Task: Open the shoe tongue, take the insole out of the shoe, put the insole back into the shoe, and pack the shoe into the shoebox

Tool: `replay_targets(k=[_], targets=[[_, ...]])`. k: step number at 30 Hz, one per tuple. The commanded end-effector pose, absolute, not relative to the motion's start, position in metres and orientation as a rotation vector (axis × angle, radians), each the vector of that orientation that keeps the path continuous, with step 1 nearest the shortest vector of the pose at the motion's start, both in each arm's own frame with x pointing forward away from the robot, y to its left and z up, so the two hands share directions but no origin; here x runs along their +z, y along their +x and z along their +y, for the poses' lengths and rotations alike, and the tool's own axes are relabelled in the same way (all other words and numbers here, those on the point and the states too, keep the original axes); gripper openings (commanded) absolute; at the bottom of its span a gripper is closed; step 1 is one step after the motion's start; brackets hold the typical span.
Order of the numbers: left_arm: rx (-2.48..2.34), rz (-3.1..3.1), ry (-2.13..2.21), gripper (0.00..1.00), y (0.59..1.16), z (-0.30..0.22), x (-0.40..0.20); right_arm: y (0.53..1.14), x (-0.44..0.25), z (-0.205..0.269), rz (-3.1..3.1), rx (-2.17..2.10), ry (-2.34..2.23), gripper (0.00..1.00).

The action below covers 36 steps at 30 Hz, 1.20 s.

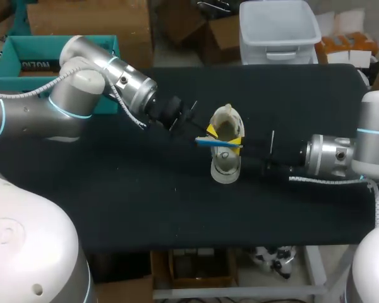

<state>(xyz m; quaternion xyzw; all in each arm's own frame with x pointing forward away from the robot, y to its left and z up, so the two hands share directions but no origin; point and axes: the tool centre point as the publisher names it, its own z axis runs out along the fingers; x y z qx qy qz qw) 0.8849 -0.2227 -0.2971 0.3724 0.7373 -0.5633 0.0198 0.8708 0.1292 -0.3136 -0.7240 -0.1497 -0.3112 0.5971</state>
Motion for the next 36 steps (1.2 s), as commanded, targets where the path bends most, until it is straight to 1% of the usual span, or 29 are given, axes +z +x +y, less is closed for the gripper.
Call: replay_targets(k=[1,8,9,10,11,12,13,24,25,27,28,29,36], targets=[[-1.744,2.283,1.152,0.00,0.885,-0.226,-0.301,0.869,-0.312,0.129,-0.348,-0.726,-1.677,0.00],[-1.723,2.275,1.193,0.00,0.883,-0.228,-0.303,0.865,-0.312,0.132,-0.351,-0.728,-1.675,0.00],[-1.718,2.271,1.201,0.00,0.883,-0.229,-0.302,0.864,-0.311,0.132,-0.353,-0.725,-1.679,0.38],[-1.712,2.269,1.209,0.00,0.883,-0.229,-0.302,0.863,-0.311,0.133,-0.353,-0.724,-1.681,0.47],[-1.707,2.263,1.217,0.00,0.882,-0.230,-0.301,0.862,-0.310,0.133,-0.352,-0.720,-1.691,0.76],[-1.702,2.259,1.226,0.00,0.882,-0.231,-0.301,0.860,-0.309,0.134,-0.352,-0.719,-1.693,0.96],[-1.697,2.252,1.235,0.00,0.882,-0.232,-0.300,0.859,-0.308,0.135,-0.352,-0.716,-1.695,1.00],[-1.573,2.209,1.321,0.00,0.882,-0.240,-0.300,0.848,-0.306,0.136,-0.342,-0.698,-1.728,1.00],[-1.568,2.209,1.321,0.00,0.883,-0.241,-0.301,0.847,-0.307,0.136,-0.339,-0.700,-1.731,0.94],[-1.559,2.209,1.328,0.00,0.883,-0.241,-0.302,0.845,-0.308,0.135,-0.334,-0.704,-1.735,0.40],[-1.557,2.209,1.333,0.00,0.883,-0.240,-0.302,0.845,-0.309,0.134,-0.329,-0.705,-1.735,0.16],[-1.554,2.208,1.340,0.00,0.883,-0.240,-0.302,0.844,-0.309,0.133,-0.320,-0.707,-1.742,0.00],[-1.510,2.217,1.356,0.00,0.887,-0.235,-0.303,0.841,-0.311,0.128,-0.294,-0.717,-1.752,0.00]])
